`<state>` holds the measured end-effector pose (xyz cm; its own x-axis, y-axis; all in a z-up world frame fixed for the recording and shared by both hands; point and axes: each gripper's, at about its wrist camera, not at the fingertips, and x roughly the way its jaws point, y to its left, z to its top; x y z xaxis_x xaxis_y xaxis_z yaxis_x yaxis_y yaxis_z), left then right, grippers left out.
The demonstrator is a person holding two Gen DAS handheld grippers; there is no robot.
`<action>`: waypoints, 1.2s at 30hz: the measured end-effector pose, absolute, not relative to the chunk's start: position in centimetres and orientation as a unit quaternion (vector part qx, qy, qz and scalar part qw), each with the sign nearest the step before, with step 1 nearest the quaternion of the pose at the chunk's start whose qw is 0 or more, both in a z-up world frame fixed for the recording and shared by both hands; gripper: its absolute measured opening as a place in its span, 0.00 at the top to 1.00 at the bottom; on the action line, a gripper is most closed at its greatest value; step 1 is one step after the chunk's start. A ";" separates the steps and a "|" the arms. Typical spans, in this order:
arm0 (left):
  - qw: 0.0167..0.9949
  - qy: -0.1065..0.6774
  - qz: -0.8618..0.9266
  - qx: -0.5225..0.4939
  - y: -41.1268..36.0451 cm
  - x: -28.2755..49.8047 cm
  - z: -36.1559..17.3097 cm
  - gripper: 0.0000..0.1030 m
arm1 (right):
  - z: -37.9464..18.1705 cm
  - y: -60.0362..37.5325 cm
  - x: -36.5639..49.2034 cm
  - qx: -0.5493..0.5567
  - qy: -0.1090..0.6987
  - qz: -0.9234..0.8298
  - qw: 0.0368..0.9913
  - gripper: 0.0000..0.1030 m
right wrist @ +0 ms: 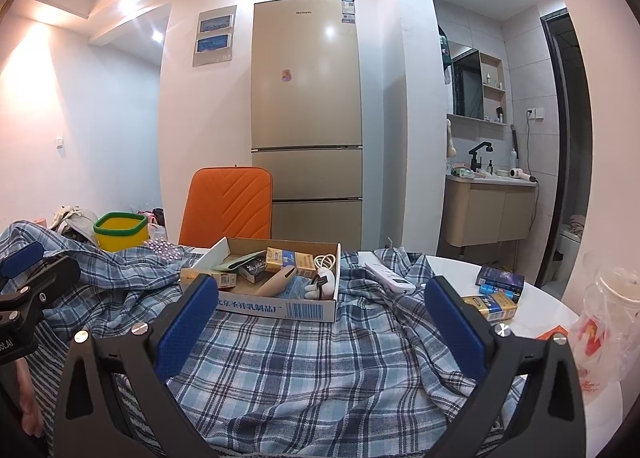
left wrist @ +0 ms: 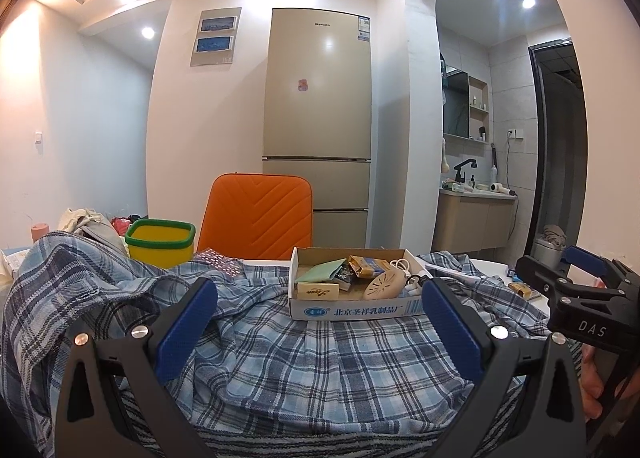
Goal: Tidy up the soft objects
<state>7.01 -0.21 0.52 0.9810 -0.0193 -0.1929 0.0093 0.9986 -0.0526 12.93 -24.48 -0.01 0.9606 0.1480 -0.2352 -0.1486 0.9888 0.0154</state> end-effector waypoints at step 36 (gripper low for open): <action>0.995 0.096 -0.008 -0.021 -0.3 7.0 0.3 0.00 | 0.0 -24.5 12.9 -0.003 0.118 0.076 0.990 0.00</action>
<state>7.03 -0.27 0.34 0.9815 -0.0195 -0.1905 0.0115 0.9990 -0.0425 12.92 -24.53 -0.04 0.9605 0.1505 -0.2340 -0.1522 0.9883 0.0111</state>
